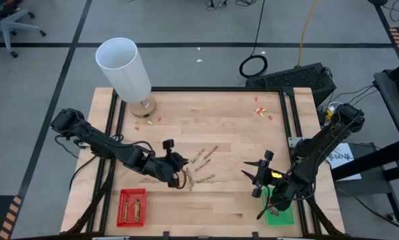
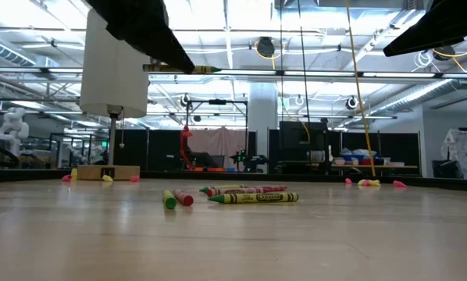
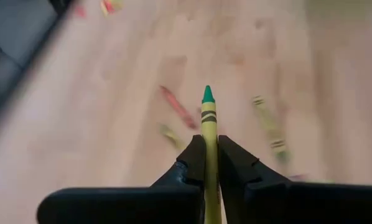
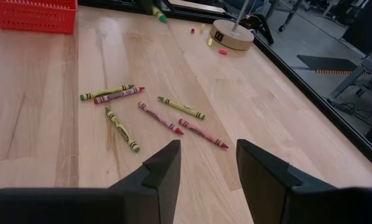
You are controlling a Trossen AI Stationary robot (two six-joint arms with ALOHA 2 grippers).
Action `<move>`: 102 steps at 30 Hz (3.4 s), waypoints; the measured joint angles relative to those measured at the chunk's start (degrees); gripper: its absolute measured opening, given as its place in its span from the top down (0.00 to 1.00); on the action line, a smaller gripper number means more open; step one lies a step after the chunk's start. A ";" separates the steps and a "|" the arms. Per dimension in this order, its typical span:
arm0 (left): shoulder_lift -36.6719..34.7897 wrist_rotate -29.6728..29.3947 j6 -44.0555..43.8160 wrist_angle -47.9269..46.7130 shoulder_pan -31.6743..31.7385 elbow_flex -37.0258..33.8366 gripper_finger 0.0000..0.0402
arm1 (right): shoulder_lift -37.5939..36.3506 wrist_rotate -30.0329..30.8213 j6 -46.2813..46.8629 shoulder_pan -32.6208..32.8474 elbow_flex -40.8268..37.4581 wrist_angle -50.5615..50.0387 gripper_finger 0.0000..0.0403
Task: Sort crayons
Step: Put the green crayon into the red bin, then put the red crayon into the green bin
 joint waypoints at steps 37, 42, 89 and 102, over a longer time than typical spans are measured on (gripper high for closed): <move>0.02 14.32 -87.93 -12.93 -35.45 0.01 0.95 | 0.00 -1.57 -0.24 -0.20 0.02 -1.97 0.65; 0.02 13.96 -96.56 -18.91 -39.27 0.00 0.95 | 0.00 -1.38 -0.24 -1.12 0.02 -1.95 0.65; -0.52 4.13 -101.18 -42.53 -39.56 0.00 0.62 | 0.00 -9.59 -8.66 -10.50 0.00 -0.45 0.65; -0.52 -17.05 -70.37 -38.80 -27.01 0.00 0.62 | 0.00 -38.27 -37.47 -29.92 -0.71 7.19 0.65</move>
